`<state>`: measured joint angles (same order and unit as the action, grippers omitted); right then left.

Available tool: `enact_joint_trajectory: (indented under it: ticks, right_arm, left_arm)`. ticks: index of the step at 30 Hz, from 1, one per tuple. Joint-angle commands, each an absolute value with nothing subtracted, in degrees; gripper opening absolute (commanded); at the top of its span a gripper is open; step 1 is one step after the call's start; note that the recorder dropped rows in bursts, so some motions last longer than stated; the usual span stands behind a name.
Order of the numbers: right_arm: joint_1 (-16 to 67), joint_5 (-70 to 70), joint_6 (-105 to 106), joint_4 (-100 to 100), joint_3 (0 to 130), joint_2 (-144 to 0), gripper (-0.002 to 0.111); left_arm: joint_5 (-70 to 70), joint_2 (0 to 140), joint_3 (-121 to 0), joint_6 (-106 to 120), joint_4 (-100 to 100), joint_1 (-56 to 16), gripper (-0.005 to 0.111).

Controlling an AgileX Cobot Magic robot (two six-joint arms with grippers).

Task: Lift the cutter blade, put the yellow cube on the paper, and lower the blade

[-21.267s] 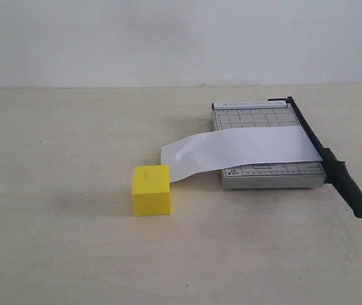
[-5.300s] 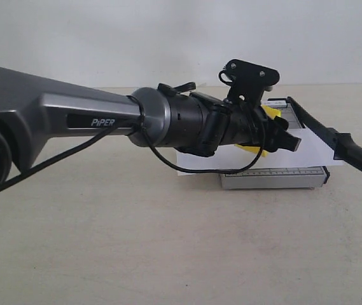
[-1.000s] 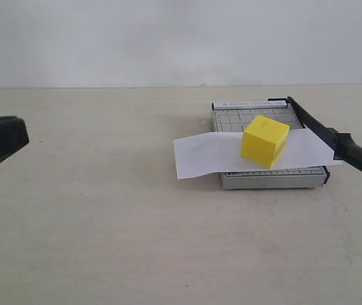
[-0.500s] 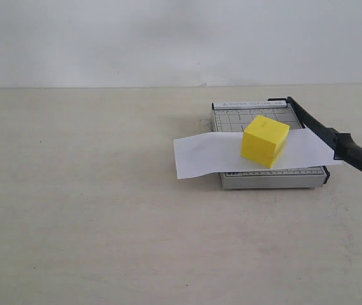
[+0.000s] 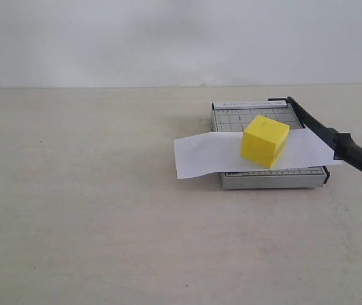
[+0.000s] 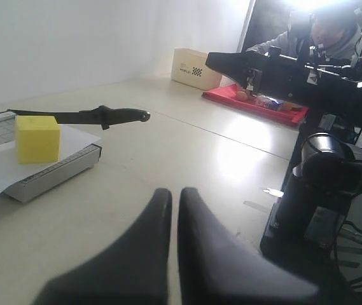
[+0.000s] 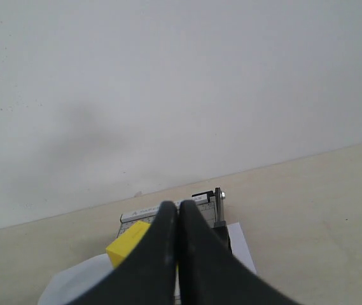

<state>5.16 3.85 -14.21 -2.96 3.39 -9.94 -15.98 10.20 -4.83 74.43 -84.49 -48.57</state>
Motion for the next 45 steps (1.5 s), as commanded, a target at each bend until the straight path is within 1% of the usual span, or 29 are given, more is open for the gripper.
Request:
enact_joint_trajectory:
  ticks: [1,8,13,19,25,27,35,45]
  right_arm:
    - [5.26,4.28,-14.23,-2.5,3.32,-9.78,0.0]
    - [5.26,4.28,-14.23,-2.5,3.32,-9.78,0.0]
    - [5.26,4.28,-14.23,-2.5,3.32,-9.78,0.0]
    - [5.26,4.28,-14.23,-2.5,3.32,-9.78,0.0]
    - [5.26,4.28,-14.23,-2.5,3.32,-9.78,0.0]
    - [5.26,4.28,-14.23,-2.71,3.32,-9.78,0.0]
    - [5.26,4.28,-14.23,-2.71,3.32,-9.78,0.0]
    - [5.26,4.28,-14.23,-2.71,3.32,-9.78,0.0]
  left_arm:
    - [-15.85,9.86,-4.57,73.95,-85.1,-48.72,0.004]
    - [-16.26,9.74,-3.1,73.95,-85.1,-48.72,0.004]
    - [-17.35,6.31,0.0,73.95,-85.1,-48.72,0.004]
    - [-16.48,0.0,0.0,74.47,-84.65,-48.62,0.004]
    - [-16.15,0.0,0.0,74.24,-84.65,-48.62,0.004]
    - [-16.63,0.0,0.0,72.03,-84.32,-48.62,0.004]
    - [-21.11,0.0,0.0,54.11,-72.56,-48.62,0.004]
    - [-20.73,0.0,0.0,37.15,-61.33,-48.62,0.004]
